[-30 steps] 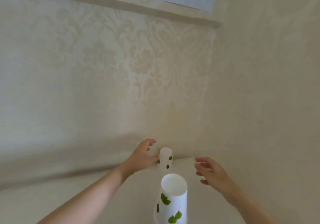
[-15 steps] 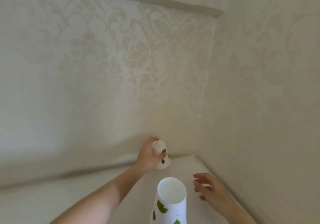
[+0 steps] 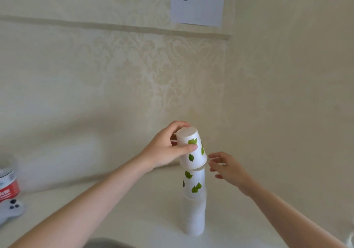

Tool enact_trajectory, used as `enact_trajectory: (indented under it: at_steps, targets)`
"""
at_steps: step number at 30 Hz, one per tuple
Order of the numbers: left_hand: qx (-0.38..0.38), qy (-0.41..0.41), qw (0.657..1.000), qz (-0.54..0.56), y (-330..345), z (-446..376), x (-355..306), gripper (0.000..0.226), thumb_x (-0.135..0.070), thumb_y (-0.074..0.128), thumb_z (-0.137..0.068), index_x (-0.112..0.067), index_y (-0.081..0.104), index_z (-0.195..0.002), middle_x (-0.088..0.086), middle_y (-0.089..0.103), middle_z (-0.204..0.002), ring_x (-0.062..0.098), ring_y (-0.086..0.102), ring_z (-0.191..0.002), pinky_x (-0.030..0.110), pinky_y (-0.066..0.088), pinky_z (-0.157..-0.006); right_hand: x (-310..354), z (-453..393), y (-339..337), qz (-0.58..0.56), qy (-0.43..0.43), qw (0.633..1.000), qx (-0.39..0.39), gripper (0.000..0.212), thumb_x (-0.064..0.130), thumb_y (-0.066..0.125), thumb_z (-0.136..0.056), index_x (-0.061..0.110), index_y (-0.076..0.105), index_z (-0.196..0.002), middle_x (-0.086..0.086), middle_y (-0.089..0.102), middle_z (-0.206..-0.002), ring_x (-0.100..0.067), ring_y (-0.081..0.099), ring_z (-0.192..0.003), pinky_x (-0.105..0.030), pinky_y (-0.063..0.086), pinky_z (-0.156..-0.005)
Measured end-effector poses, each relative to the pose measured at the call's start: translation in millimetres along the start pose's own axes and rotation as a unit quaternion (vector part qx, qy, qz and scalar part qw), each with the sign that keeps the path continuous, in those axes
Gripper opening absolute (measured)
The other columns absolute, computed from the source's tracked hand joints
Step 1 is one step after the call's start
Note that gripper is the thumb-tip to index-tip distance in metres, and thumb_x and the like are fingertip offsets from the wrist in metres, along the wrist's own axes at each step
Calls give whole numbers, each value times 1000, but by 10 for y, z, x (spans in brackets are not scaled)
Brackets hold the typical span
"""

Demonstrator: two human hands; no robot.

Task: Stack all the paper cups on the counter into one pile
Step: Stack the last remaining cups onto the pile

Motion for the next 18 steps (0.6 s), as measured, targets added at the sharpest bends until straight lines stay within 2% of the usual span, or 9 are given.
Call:
enact_trajectory:
  at_steps: [4, 6, 8, 12, 14, 16, 18]
  targets:
    - [32, -9, 998, -48, 249, 105, 124, 54, -35, 79, -73, -37, 54, -120, -15, 63, -119, 11, 63, -110, 37, 53, -96, 51, 206, -59, 1, -10, 1000, 10, 27, 9, 58, -87, 20, 62, -112, -3, 67, -108, -23, 69, -95, -36, 57, -80]
    - [40, -19, 997, -67, 348, 125, 247, 53, -34, 79, -71, -36, 54, -118, -13, 64, -117, 12, 63, -110, 40, 53, -97, 8, 301, -40, 1, -16, 999, 43, 38, 0, 58, -84, 20, 59, -116, -6, 65, -113, -24, 67, -94, -35, 56, -79]
    - [47, -37, 995, -74, 433, 160, 388, 52, -31, 80, -72, -33, 55, -117, -11, 65, -115, 14, 64, -108, 41, 53, -95, -91, 379, 0, 11, -22, 996, 87, 48, -1, 64, -80, 24, 55, -120, -5, 63, -118, -21, 67, -99, -33, 56, -82]
    - [45, -67, 996, -33, 562, 273, 572, 56, -25, 80, -75, -36, 52, -122, -10, 63, -119, 14, 62, -109, 34, 55, -94, -295, 519, 175, 67, -19, 983, 170, 77, 28, 88, -63, 33, 49, -130, 13, 59, -124, -7, 66, -104, -27, 56, -87]
    - [39, -79, 996, -3, 615, 350, 671, 75, -25, 81, -73, -39, 39, -134, -11, 59, -125, 10, 59, -115, 29, 52, -96, -381, 558, 290, 83, -15, 981, 175, 86, 40, 89, -57, 37, 47, -131, 18, 57, -125, -4, 66, -104, -28, 55, -89]
    - [50, -105, 993, 18, 688, 450, 831, 91, -25, 84, -70, -39, 29, -140, -15, 57, -128, 3, 57, -118, 28, 49, -100, -473, 572, 379, 81, -14, 984, 159, 88, 43, 89, -53, 38, 47, -130, 20, 59, -124, -3, 65, -104, -29, 56, -89]
    - [59, -143, 988, 29, 756, 548, 1004, 82, -27, 85, -67, -37, 38, -133, -19, 60, -125, -4, 60, -112, 31, 51, -100, -553, 595, 456, 83, -13, 985, 150, 82, 40, 89, -53, 38, 50, -126, 23, 60, -120, -1, 63, -103, -25, 55, -85]
Point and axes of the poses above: each hand's wrist, its own z-axis away from the middle knuckle, its own y-axis out of the palm, x = y × z, the point moved 3 cm from there along -z, towards the middle knuckle
